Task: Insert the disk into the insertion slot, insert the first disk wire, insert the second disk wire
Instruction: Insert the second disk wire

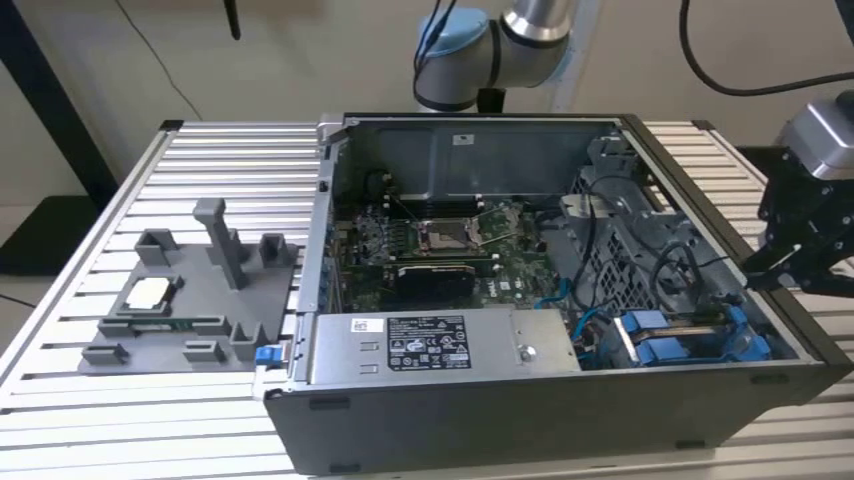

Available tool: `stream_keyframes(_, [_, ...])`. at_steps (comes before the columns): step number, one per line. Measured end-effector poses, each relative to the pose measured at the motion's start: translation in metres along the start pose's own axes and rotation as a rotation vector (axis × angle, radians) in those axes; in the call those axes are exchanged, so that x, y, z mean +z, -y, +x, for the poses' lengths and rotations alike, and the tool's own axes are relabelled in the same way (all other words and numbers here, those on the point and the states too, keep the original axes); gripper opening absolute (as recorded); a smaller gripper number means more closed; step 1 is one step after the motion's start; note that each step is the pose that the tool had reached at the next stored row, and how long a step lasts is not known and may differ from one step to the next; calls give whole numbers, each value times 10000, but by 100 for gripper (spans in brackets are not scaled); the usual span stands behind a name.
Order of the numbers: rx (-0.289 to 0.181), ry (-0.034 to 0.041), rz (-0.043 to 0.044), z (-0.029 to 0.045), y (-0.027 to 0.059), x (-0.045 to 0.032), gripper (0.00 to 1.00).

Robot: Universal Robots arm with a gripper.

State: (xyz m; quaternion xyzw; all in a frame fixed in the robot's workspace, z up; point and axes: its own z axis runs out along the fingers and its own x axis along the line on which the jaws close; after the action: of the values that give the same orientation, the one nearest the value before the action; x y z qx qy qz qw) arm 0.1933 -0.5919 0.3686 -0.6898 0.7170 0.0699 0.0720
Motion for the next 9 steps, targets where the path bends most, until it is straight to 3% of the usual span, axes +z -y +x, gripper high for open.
stream_keyframes(2, [0,116,-5,12,24,13,27])
stream_keyframes(4, [3,333,-13,20,35,23,27])
stream_keyframes(8, [27,944,-31,25,40,32,27])
stream_keyframes(9, [34,1056,-34,28,41,35,27])
